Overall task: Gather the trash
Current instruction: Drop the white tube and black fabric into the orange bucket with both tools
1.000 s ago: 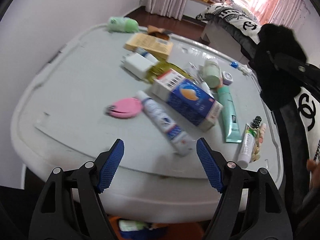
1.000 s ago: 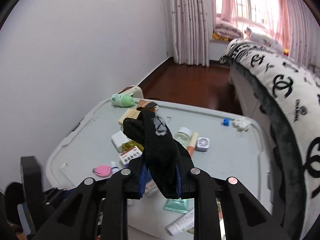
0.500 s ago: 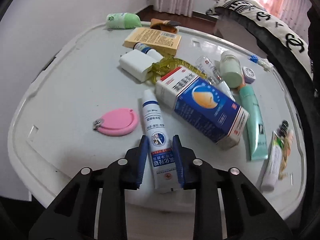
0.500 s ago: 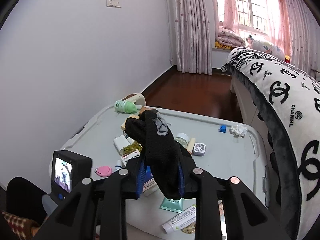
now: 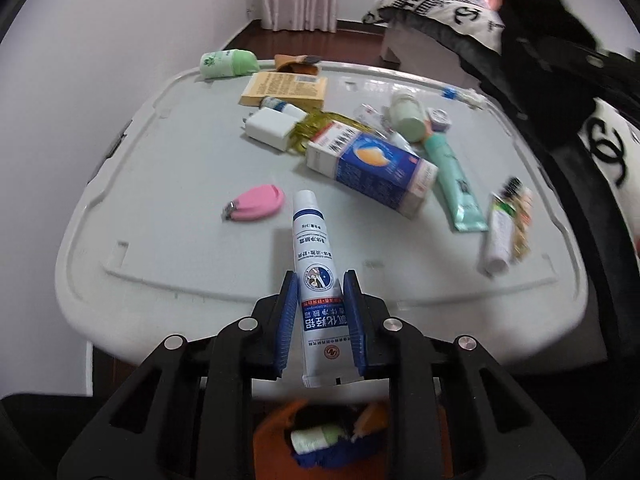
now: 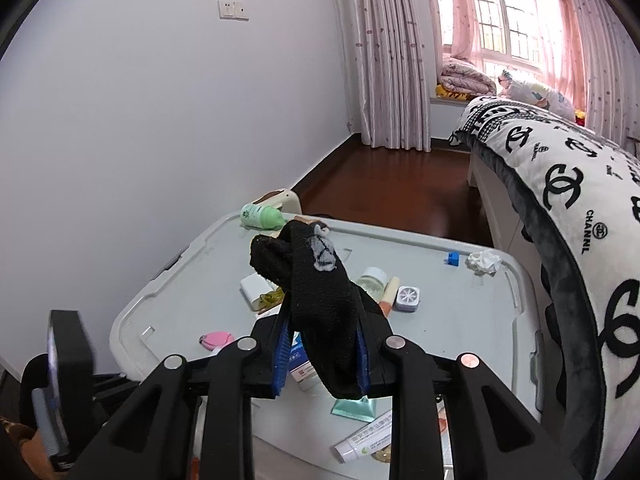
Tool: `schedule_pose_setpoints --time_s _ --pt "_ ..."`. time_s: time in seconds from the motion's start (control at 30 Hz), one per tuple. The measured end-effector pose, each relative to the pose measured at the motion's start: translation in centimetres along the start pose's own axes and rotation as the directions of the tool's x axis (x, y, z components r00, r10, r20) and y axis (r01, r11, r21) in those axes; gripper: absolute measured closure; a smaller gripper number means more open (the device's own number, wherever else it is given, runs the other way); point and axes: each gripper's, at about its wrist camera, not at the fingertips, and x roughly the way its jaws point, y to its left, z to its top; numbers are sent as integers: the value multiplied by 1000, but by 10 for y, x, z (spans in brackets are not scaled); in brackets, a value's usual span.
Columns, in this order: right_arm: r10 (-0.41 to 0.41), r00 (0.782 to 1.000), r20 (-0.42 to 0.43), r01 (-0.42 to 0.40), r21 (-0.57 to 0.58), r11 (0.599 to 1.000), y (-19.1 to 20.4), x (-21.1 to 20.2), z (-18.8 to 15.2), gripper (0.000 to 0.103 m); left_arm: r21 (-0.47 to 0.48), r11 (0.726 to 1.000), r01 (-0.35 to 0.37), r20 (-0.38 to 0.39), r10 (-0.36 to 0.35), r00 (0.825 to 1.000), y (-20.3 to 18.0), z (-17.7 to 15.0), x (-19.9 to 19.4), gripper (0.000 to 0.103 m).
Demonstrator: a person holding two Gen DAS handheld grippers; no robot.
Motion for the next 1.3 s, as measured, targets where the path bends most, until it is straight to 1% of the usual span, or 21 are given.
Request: schedule_pose_setpoints --time_s 0.07,0.17,0.23,0.3,0.4,0.43,0.47,0.53,0.6,0.63,0.73,0.77,0.83,0.87,0.9,0.93,1.0,1.07,1.13,1.23,1.3 --pt "10 1000 -7 -10 3 1000 3 0 -3 77 32 999 5 -23 -5 1000 -5 -11 -10 80" --pt "30 999 -27 -31 -1 1000 13 -3 -10 77 94 995 22 -85 -14 996 -12 -36 -23 80" --pt "46 998 -33 -46 0 999 20 -8 -16 77 125 991 37 -139 -19 990 -15 -58 -30 80" --pt "65 996 -53 -65 2 998 33 -15 -31 77 137 989 64 -200 -36 979 -17 -79 -34 79" --pt "94 989 -110 -93 16 996 51 -21 -62 77 138 984 114 -296 -69 953 -19 -111 -33 81" --pt "114 983 -146 -111 28 993 59 -23 -77 77 141 982 125 -316 -75 946 -20 -120 -33 86" --pt "130 975 -178 -126 37 991 64 -25 -90 77 148 980 133 -328 -78 941 -22 -126 -32 95" --pt "141 963 -230 -136 40 990 75 -27 -113 77 152 977 149 -350 -88 933 -24 -133 -31 95" --pt "153 941 -302 -147 41 988 88 -28 -141 77 151 976 155 -362 -91 928 -26 -137 -30 95" --pt "160 925 -344 -152 49 987 93 -26 -157 77 139 978 157 -376 -94 922 -24 -139 -27 95" --pt "181 886 -427 -166 71 984 102 -20 -187 77 82 987 141 -390 -98 916 -15 -141 -23 94" --pt "176 880 -441 -165 64 984 104 -17 -193 77 66 989 135 -389 -99 916 -12 -141 -24 92" --pt "159 871 -465 -161 36 986 110 -13 -202 76 51 992 115 -370 -88 925 -7 -138 -28 82" --pt "151 864 -480 -158 25 987 112 -10 -205 73 47 994 101 -355 -78 932 -5 -135 -31 72" --pt "147 860 -489 -156 24 988 113 -7 -207 67 46 995 85 -336 -65 940 -3 -133 -34 65" --pt "152 854 -498 -148 48 988 109 -2 -209 64 61 997 54 -326 -31 945 -5 -131 -35 64" --pt "164 840 -518 -124 112 986 99 4 -212 43 50 998 50 -313 -32 949 -2 -129 -37 62" --pt "185 829 -529 -103 180 978 86 8 -215 34 30 999 42 -298 -31 954 4 -126 -40 55" --pt "188 830 -525 -94 200 975 79 11 -213 34 11 1000 26 -278 -22 960 9 -121 -43 53" --pt "141 850 -508 -72 152 986 81 8 -209 31 -8 1000 19 -255 -21 967 13 -114 -44 53" --pt "126 857 -499 -71 129 989 82 4 -205 31 -17 1000 16 -233 -19 972 16 -109 -46 53"
